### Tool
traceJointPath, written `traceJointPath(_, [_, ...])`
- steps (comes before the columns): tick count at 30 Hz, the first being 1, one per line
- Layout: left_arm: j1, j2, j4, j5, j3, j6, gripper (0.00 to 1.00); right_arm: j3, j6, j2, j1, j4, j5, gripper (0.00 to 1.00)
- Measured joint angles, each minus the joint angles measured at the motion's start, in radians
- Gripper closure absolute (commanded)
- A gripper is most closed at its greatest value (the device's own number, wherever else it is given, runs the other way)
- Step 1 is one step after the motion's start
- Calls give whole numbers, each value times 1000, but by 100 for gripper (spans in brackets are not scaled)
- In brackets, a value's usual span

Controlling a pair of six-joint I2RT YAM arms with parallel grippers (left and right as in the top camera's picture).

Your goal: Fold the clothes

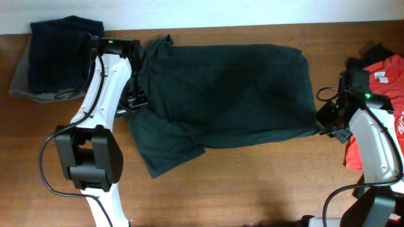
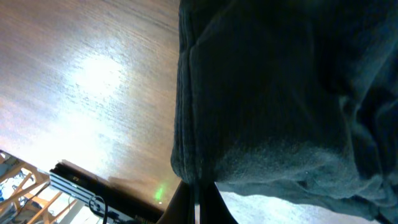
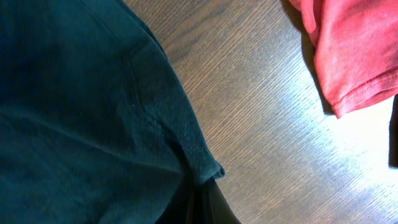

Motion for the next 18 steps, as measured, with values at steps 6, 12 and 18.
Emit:
traceJointPath(6, [0, 0, 77, -10, 0, 0, 99, 0, 5, 0, 0, 53, -4, 96])
traceJointPath(12, [0, 0, 232, -11, 1, 0, 99, 3, 26, 0, 0, 174, -21, 96])
traceJointPath(18, [0, 0, 351, -12, 2, 0, 99, 4, 36, 0, 0, 248, -23, 96])
